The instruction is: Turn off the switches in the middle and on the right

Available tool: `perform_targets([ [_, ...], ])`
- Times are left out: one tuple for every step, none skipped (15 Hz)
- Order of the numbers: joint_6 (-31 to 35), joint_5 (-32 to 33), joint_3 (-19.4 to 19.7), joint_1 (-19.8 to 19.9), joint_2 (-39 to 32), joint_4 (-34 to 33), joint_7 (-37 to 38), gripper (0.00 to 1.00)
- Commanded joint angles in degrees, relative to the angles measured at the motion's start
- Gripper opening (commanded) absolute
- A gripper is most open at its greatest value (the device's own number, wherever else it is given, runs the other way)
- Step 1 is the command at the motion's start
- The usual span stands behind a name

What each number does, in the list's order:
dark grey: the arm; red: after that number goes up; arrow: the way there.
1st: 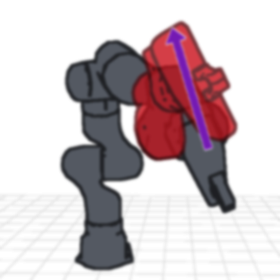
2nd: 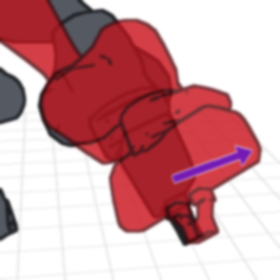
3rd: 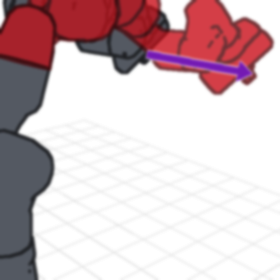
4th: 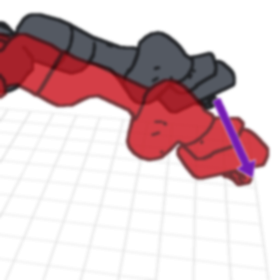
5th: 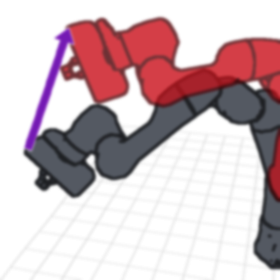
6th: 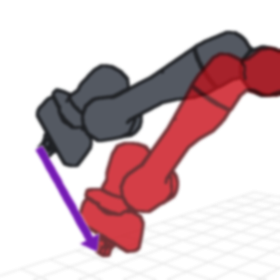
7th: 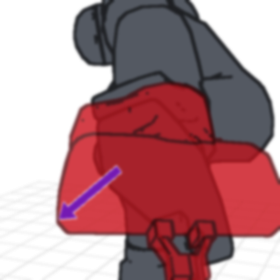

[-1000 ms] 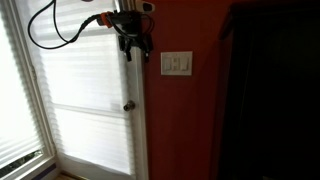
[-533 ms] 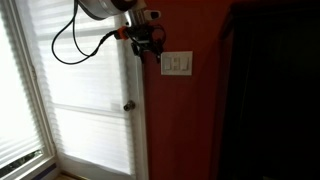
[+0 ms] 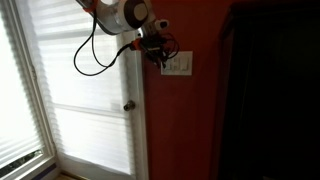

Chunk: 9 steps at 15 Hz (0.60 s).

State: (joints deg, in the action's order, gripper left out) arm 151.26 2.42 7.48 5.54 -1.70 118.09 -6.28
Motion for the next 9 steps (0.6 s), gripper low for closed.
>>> perform_targets([
  [3.1, -0.3, -0.1, 1.0, -3.7, -3.4, -2.2, 0.05],
  [3.5, -0.6, -0.2, 1.1, -4.3, -3.9, -2.5, 0.02],
  [3.9, -0.9, -0.4, 1.2, -4.9, -4.3, -2.9, 0.01],
  [4.7, -0.5, -0.4, 1.3, -5.5, -4.7, -3.1, 0.00],
  [5.0, -0.7, -0.4, 1.4, -5.9, -5.1, -3.3, 0.02],
  [5.4, -0.9, -0.5, 1.5, -6.4, -5.5, -3.6, 0.03],
  [5.7, -0.9, -0.5, 1.6, -6.8, -5.8, -3.6, 0.03],
  [5.9, -1.2, -0.6, 1.6, -7.2, -6.1, -3.7, 0.05],
  [5.5, -1.5, -0.7, 1.7, -7.5, -6.4, -3.7, 0.05],
])
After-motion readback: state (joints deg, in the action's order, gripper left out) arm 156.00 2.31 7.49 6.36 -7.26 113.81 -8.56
